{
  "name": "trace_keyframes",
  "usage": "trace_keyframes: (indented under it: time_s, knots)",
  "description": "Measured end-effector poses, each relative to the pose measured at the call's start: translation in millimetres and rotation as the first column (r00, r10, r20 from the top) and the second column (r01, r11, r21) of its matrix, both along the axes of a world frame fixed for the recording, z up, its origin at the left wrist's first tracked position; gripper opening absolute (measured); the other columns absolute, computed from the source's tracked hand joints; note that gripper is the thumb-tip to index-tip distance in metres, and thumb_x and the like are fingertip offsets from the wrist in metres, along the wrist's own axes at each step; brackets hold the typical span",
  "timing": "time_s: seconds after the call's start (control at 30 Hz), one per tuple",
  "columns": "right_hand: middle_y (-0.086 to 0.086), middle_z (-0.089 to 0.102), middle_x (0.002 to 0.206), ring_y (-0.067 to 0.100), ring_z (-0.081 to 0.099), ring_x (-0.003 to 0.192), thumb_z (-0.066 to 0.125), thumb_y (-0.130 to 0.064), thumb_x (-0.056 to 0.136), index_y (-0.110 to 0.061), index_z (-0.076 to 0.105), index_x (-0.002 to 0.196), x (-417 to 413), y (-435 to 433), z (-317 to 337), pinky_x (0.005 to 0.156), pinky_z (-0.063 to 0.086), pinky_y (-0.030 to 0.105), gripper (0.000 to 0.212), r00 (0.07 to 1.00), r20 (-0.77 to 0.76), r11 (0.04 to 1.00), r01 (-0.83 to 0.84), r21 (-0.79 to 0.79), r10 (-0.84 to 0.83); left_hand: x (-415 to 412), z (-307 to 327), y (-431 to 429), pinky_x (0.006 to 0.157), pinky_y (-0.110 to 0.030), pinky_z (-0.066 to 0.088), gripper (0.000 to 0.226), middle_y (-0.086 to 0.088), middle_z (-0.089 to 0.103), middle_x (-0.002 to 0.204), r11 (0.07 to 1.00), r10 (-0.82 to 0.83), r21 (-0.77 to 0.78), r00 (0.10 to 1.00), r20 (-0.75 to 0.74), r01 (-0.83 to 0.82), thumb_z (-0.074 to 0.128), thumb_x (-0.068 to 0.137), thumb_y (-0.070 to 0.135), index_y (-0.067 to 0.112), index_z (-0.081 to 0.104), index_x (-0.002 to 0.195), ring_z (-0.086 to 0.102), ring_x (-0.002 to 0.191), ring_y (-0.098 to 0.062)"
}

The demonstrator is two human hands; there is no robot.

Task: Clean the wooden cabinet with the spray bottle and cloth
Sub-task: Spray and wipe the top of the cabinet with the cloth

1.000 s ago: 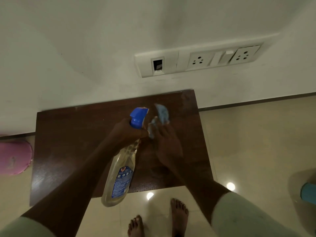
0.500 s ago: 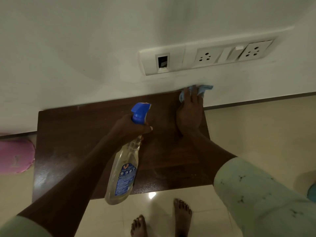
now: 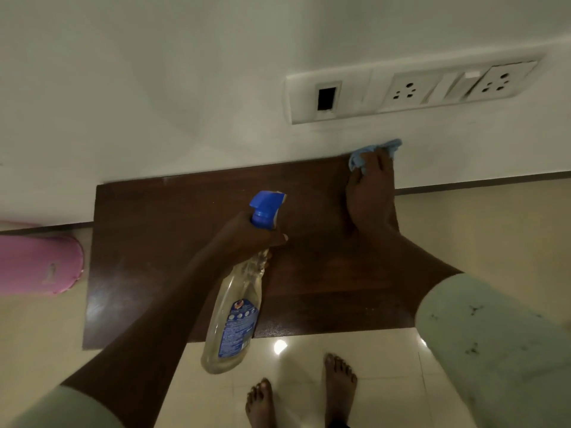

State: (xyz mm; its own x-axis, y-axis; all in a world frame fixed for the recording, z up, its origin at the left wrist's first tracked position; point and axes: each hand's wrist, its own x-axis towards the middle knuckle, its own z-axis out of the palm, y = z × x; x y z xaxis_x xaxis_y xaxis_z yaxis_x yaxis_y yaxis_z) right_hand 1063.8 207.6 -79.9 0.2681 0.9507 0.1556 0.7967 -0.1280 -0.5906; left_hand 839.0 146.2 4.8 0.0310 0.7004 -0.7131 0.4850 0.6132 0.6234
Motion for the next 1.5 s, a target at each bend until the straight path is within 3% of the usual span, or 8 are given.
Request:
trace_keyframes:
  time_s: [0.27,0.43,0.57,0.8,1.07,1.17,1.3,1.5]
  knots:
    - [0.018,0.047,0.141,0.031,0.042,0.133,0.045,-0.031,0.089,-0.007,0.054,0.129,-141,-52,11,0.109,0.035,0.042,0.047,0.756,0.152,0.771,-0.621,-0.14,0.636,-56,23,-29,0.064,-0.03,0.05,0.022,-0.001,0.064,0.072,0.992,0.094,0.086,0.995,0.018,-0.096,0.073,0.073,0.012,0.021,0.059,0.087,0.064,0.061,-0.008]
    - [0.017,0.047,0.142,0.037,0.048,0.127,0.043,-0.012,0.088,-0.013,0.053,0.131,-96,-43,-6,0.111,0.035,0.044,0.044,0.946,0.276,0.985,-0.163,-0.055,0.172,-120,32,-49,0.066,-0.034,0.054,0.021,-0.004,0.063,0.07,0.995,0.094,0.032,0.995,0.038,-0.096,0.073,0.074,0.014,0.014,0.059,0.089,0.063,0.063,-0.018]
    - [0.022,0.043,0.143,0.04,0.043,0.13,0.027,-0.022,0.084,-0.005,0.05,0.131,-169,-44,6,0.111,0.033,0.046,0.055,0.966,0.23,0.986,0.143,-0.09,-0.119,-177,25,-60,0.071,-0.036,0.054,0.033,-0.008,0.064,0.078,0.995,0.089,0.033,0.996,0.014,-0.09,0.072,0.072,0.014,0.009,0.058,0.101,0.064,0.071,-0.021]
    - [0.015,0.049,0.141,0.031,0.043,0.133,0.041,-0.02,0.09,-0.005,0.057,0.128,-301,-79,-13,0.112,0.034,0.043,0.044,0.841,0.11,0.846,-0.532,-0.012,0.53,-241,14,-57,0.078,-0.04,0.052,0.031,-0.007,0.061,0.08,0.991,0.13,0.034,0.991,-0.01,-0.129,0.072,0.073,0.015,0.012,0.055,0.099,0.061,0.076,-0.023]
    - [0.018,0.054,0.133,0.036,0.05,0.121,0.046,-0.008,0.082,-0.004,0.056,0.124,-311,-41,-2,0.106,0.038,0.045,0.044,0.991,0.084,0.993,0.106,-0.05,-0.102,-293,8,-58,0.07,-0.032,0.049,0.029,-0.005,0.059,0.075,0.997,0.082,0.01,0.994,-0.072,-0.082,0.073,0.072,0.018,0.014,0.054,0.093,0.059,0.071,-0.02]
    - [0.018,0.055,0.133,0.037,0.049,0.124,0.038,-0.013,0.08,-0.002,0.058,0.124,-403,-52,0,0.109,0.037,0.046,0.05,0.982,0.007,0.982,-0.187,-0.012,0.187,-312,4,-58,0.079,-0.04,0.051,0.03,-0.011,0.063,0.082,0.997,0.073,-0.005,0.994,-0.086,-0.074,0.072,0.073,0.018,0.009,0.056,0.097,0.062,0.078,-0.026]
    - [0.015,0.055,0.134,0.03,0.046,0.131,0.051,-0.012,0.082,-0.001,0.058,0.125,-448,-53,-9,0.111,0.036,0.041,0.045,0.756,0.069,0.757,-0.653,0.011,0.651,-340,5,-59,0.073,-0.04,0.053,0.028,-0.009,0.062,0.076,0.991,0.129,-0.022,0.989,-0.074,-0.131,0.07,0.075,0.017,0.01,0.056,0.098,0.062,0.073,-0.025]
    - [0.004,0.058,0.132,0.024,0.052,0.124,0.049,-0.013,0.085,-0.021,0.059,0.126,-356,-38,-11,0.106,0.039,0.041,0.042,0.918,0.22,0.94,-0.342,0.016,0.33,-376,7,-69,0.058,-0.033,0.053,0.029,-0.008,0.057,0.066,0.973,0.228,-0.016,0.973,-0.015,-0.229,0.069,0.078,0.015,0.005,0.054,0.1,0.058,0.057,-0.019]
